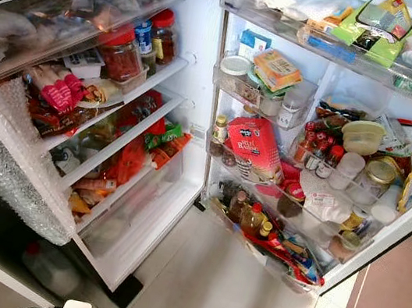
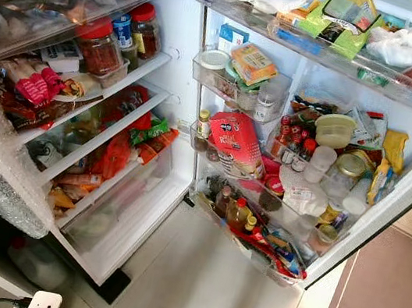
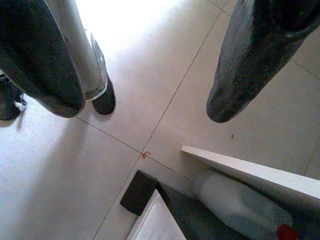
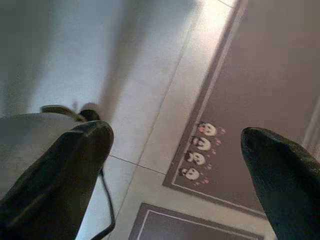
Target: Restocking fridge
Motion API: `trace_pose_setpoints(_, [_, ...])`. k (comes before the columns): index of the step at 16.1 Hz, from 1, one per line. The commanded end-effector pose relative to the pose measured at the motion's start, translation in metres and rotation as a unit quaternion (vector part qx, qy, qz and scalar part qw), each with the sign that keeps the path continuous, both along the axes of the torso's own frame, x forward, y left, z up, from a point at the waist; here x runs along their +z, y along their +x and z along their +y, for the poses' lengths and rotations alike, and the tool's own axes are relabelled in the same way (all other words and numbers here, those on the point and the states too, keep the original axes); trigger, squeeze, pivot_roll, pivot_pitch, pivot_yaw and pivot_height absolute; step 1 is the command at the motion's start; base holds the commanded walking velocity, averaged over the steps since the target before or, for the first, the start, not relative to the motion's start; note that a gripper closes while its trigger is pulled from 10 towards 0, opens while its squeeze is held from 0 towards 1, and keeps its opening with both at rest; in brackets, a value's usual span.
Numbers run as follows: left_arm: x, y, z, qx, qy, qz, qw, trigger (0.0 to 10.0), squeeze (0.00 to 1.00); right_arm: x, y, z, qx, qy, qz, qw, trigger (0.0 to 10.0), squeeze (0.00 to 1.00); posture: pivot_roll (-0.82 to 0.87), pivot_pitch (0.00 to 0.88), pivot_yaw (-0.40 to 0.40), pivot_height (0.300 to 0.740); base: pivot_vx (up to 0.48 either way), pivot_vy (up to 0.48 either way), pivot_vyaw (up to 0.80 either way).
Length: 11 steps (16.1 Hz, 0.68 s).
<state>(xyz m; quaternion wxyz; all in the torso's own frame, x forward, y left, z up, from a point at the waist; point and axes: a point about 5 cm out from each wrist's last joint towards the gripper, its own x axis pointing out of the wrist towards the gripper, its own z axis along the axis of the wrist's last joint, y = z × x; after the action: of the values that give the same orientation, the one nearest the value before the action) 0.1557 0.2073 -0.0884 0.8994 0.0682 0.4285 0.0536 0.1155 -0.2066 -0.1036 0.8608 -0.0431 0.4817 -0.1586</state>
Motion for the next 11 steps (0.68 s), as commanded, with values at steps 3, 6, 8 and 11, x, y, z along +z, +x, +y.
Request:
trace_pose_setpoints(3, [-0.003,-0.007,0.005,0.001,0.011,0.018,1.0,10.0,0.0,0.016,0.01,-0.046,-0.102,-0.079,-0.04,0.991,10.0,0.0,-0.14,0.094,0.056,0.74,0.0,0.0,0.0])
trace_pose_setpoints(6, [-0.002,-0.007,0.006,0.001,0.011,0.018,1.0,10.0,0.0,0.041,0.022,-0.1,-0.142,-0.134,-0.076,0.978,10.0,0.0,-0.15,0.091,0.056,0.74,0.0,0.0,0.0])
trace_pose_setpoints(8, [-0.002,-0.006,0.006,0.002,0.012,0.018,1.0,10.0,0.0,0.043,0.016,-0.107,-0.159,-0.155,-0.07,0.973,10.0,0.0,-0.15,0.091,0.056,0.74,0.0,0.0,0.0])
trace_pose_setpoints(11, [-0.002,-0.008,0.009,0.004,0.014,0.019,1.0,10.0,0.0,0.047,0.009,-0.118,-0.187,-0.175,-0.078,0.963,10.0,0.0,-0.15,0.083,0.058,0.74,0.0,0.0,0.0])
